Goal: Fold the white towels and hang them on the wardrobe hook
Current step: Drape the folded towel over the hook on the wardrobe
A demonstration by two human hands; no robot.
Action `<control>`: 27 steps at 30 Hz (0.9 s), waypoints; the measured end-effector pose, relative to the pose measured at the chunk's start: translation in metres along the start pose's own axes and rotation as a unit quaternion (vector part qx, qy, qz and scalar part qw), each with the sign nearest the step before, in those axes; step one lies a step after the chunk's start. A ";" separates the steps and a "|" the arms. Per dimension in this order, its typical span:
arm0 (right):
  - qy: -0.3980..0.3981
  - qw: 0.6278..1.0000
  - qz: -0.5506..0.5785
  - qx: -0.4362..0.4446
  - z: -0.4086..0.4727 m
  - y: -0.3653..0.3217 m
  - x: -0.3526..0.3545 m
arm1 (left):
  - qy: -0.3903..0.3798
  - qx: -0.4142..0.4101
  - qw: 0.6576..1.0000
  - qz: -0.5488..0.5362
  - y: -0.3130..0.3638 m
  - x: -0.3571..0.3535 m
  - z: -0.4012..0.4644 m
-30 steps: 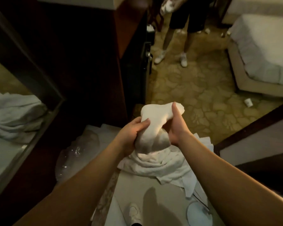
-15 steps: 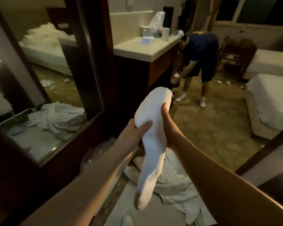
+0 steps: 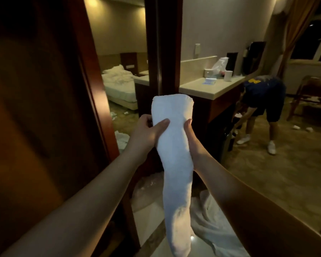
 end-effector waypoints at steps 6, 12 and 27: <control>-0.073 0.997 0.010 -0.002 -0.046 0.043 -0.109 | 0.045 -0.009 0.997 -0.066 0.014 0.095 -0.095; -0.098 0.995 -0.016 -0.003 -0.092 0.084 -0.223 | 0.138 -0.043 0.986 0.079 0.037 0.195 -0.211; -0.237 0.965 -0.055 0.098 -0.142 0.122 -0.413 | 0.258 -0.089 0.947 0.170 0.090 0.342 -0.376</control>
Point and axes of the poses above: each hand's wrist, its own z-axis towards the middle knuckle, its own x-axis out of the back of the hand, y = z × x, the point moved 9 cm from there along z, towards the middle knuckle, and after that the axes turned 7 degrees about -y, right-handed, at the moved point
